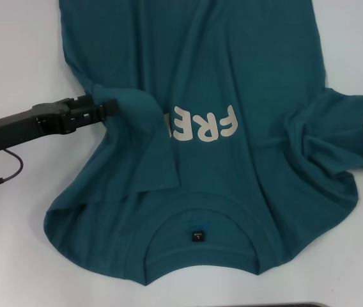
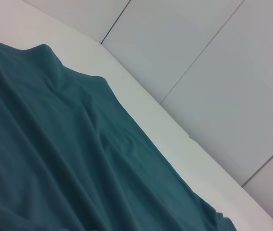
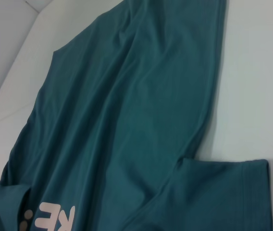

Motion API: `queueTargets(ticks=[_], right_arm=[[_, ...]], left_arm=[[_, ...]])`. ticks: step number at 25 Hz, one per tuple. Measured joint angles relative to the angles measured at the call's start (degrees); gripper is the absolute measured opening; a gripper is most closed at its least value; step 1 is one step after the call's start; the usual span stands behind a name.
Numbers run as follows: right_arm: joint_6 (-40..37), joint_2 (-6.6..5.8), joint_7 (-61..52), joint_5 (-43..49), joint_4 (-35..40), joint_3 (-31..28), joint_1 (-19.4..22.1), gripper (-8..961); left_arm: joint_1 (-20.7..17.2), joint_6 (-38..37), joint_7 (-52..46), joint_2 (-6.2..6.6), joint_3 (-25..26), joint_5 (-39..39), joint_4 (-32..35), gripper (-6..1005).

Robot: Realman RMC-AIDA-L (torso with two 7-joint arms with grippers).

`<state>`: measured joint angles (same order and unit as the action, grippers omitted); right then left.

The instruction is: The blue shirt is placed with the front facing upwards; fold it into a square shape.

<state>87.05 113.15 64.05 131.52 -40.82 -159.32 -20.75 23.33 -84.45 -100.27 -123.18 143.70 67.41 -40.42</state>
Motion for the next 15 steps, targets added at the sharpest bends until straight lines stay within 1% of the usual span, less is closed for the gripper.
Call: queueTargets(ticks=[10, 15], right_arm=[[-0.6, 0.3, 0.3, 0.0, 0.0, 0.1, -0.8, 772], [-0.7, -0.03, 0.1, 0.0, -0.1, 0.1, 0.2, 763]], left_arm=[[0.2, -0.2, 0.0, -0.03, 0.0, 0.0, 0.1, 891], [0.1, 0.0, 0.0, -0.04, 0.0, 0.0, 0.1, 891]])
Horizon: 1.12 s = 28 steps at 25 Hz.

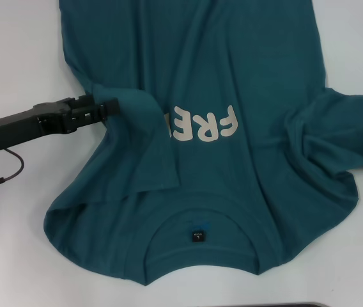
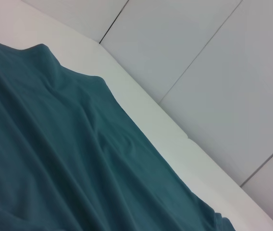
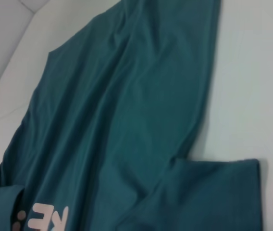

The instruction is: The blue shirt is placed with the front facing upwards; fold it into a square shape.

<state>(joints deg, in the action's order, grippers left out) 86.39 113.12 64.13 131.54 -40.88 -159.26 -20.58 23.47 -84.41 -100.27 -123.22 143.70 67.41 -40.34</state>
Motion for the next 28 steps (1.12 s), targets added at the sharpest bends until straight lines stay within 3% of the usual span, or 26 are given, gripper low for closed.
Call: queueTargets(ticks=[8, 19, 28], right_arm=[[-0.6, -0.08, 0.3, 0.0, 0.2, -0.2, 0.8, 749], [-2.6, 1.88, 1.9, 0.0, 0.6, 0.6, -0.1, 730], [0.2, 1.49, 2.0, -0.5, 0.3, 0.2, 0.4, 714]], left_arm=[[0.3, 0.0, 0.0, -0.17, 0.0, 0.0, 0.0, 891], [0.3, 0.0, 0.0, -0.16, 0.0, 0.0, 0.0, 890], [0.8, 0.0, 0.0, -0.14, 0.0, 0.0, 0.0, 889]])
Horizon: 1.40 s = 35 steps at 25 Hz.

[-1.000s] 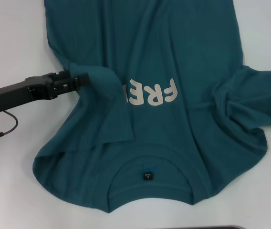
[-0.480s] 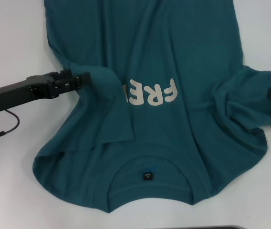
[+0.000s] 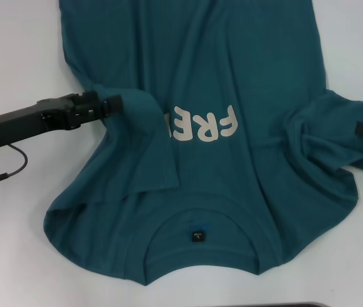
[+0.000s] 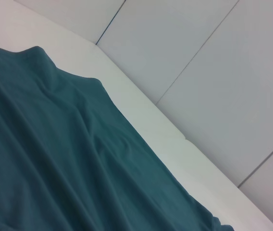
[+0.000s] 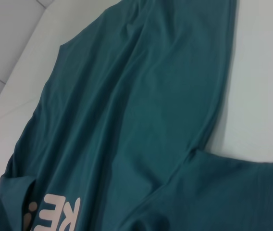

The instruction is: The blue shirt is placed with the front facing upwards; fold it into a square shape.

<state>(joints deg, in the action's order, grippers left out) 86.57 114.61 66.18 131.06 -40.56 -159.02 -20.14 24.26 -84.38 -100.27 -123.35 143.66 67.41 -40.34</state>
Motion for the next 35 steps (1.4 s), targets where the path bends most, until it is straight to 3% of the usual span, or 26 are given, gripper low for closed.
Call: queueTargets(ticks=[5, 13, 24, 35], right_arm=[[-1.3, -0.07, 0.0, 0.2, 0.3, 0.2, -0.3, 705], [-1.1, -0.14, 0.1, 0.5, 0.3, 0.4, -0.7, 458], [3.3, -1.11, -0.2, -4.5, -3.2, -1.8, 2.0, 12], [2.9, -1.99, -0.6, -8.9, -4.3, -1.8, 4.0, 34]], left_arm=[[0.1, -0.3, 0.0, -0.12, 0.0, 0.0, 0.0, 887], [0.2, -0.4, 0.0, -0.19, 0.0, 0.0, 0.0, 886], [0.2, -0.2, -0.3, -0.08, 0.0, 0.0, 0.0, 885], [0.1, -0.1, -0.5, -0.22, 0.0, 0.2, 0.0, 886]])
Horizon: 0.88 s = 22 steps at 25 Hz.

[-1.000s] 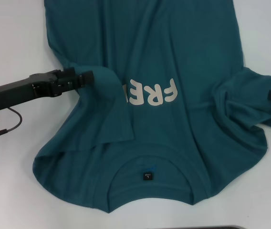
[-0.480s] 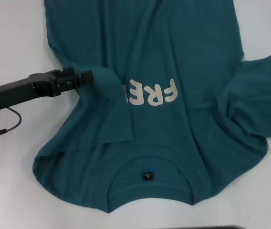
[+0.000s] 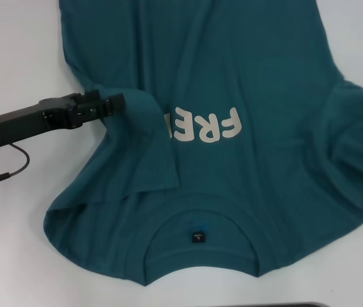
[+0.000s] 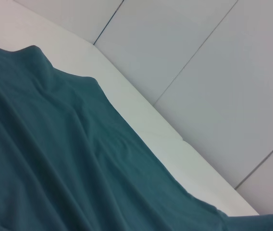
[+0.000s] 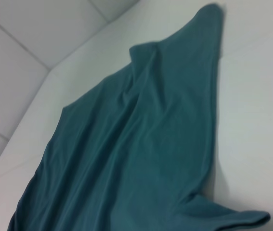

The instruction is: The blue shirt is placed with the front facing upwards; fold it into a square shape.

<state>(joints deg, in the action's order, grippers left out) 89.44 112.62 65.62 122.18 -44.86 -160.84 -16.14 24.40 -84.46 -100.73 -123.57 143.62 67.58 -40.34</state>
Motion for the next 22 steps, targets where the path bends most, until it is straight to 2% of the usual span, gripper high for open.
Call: queueTargets(ticks=[4, 10, 22], right_arm=[[-0.6, -0.49, -0.6, -2.0, 0.0, 0.0, 1.0, 42], [-0.6, -0.51, -0.7, -2.1, -0.4, 0.0, 1.2, 54], [4.3, -0.49, -0.3, -5.6, -0.7, 0.1, -1.3, 77]], left_arm=[[-0.1, 0.2, 0.0, -0.04, 0.0, 0.1, 0.0, 886], [0.2, 0.2, 0.0, -0.08, 0.0, 0.1, 0.4, 886], [0.3, 0.1, 0.0, 0.14, 0.0, 0.0, 0.4, 885]])
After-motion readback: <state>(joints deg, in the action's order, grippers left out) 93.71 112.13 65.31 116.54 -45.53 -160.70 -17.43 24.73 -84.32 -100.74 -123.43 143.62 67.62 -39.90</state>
